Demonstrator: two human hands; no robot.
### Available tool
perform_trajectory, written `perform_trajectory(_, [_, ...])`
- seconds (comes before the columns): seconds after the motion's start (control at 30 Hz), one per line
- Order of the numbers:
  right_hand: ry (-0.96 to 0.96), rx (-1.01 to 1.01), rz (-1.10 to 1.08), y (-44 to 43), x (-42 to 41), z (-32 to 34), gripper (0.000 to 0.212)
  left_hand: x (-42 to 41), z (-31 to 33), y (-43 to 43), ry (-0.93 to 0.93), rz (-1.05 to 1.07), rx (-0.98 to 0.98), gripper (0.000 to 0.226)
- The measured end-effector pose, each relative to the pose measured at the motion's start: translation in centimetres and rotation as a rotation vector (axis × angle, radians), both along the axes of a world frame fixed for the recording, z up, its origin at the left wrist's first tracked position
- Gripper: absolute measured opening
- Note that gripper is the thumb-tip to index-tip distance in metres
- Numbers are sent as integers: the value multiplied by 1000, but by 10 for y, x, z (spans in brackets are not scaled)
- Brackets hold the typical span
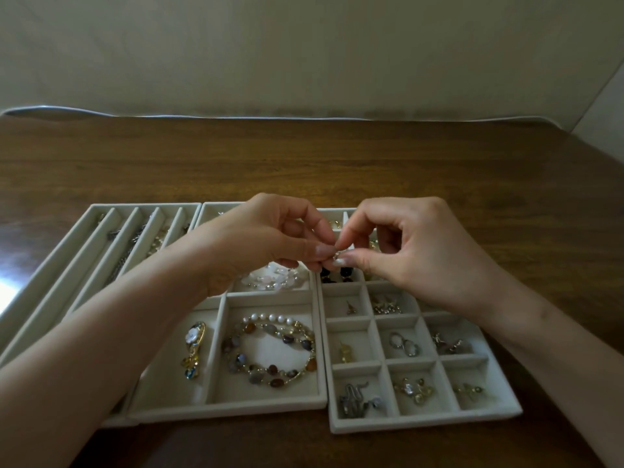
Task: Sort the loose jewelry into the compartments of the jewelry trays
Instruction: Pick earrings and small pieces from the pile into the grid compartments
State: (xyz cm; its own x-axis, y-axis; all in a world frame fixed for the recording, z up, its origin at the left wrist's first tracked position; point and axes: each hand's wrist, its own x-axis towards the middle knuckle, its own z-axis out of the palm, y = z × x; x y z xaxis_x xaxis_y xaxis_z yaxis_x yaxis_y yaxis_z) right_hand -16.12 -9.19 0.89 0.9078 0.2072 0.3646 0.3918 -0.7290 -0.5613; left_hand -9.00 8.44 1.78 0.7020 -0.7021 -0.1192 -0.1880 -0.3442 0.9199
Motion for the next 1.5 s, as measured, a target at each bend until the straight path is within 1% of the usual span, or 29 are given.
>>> perform_trajectory(0.07, [-31, -33, 2, 0, 0, 0, 9, 1, -1, 0, -5, 1, 1, 13])
perform_trajectory(0.23, [-36, -99, 6, 2, -1, 0, 11, 0, -2, -1, -27, -3, 42, 13])
perform_trajectory(0.33, [24, -85, 12, 3, -2, 2, 11, 0, -2, -2, -95, 23, 51, 8])
perform_trajectory(0.43, [122, -91, 17, 5, -3, 3, 13, 2, -1, 0, -134, 69, 49, 6])
perform_trajectory(0.5, [205, -121, 17, 7, -3, 2, 14, 3, 0, 0, -164, 117, 35, 5])
perform_trajectory(0.6, [248, -219, 3, 11, -5, 1, 12, 3, 0, -1, -184, 154, -3, 6])
perform_trajectory(0.7, [235, -318, -5, 17, -8, -1, 6, 1, 0, -2, -193, 145, 8, 7])
perform_trajectory(0.8, [232, -329, -37, 20, -8, -4, 7, -1, 0, -3, -187, 139, 1, 8])
perform_trajectory(0.9, [261, -305, -48, 19, -7, -2, 8, -1, 0, -3, -183, 145, 4, 7])
perform_trajectory(1.0, [292, -221, -76, 11, -6, 6, 12, 0, -1, -2, -179, 153, 8, 7])
perform_trajectory(1.07, [306, -214, -76, 6, -5, 10, 12, 0, -1, -2, -179, 152, 13, 7])
perform_trajectory(1.2, [335, -334, -46, 7, -6, 12, 12, -1, 0, -2, -179, 139, 12, 6])
perform_trajectory(1.33, [286, -439, -21, 13, -10, 9, 6, -1, 0, -3, -188, 146, 9, 7])
perform_trajectory(1.5, [230, -487, 4, 14, -10, 3, 4, -2, 0, -4, -194, 140, 6, 7])
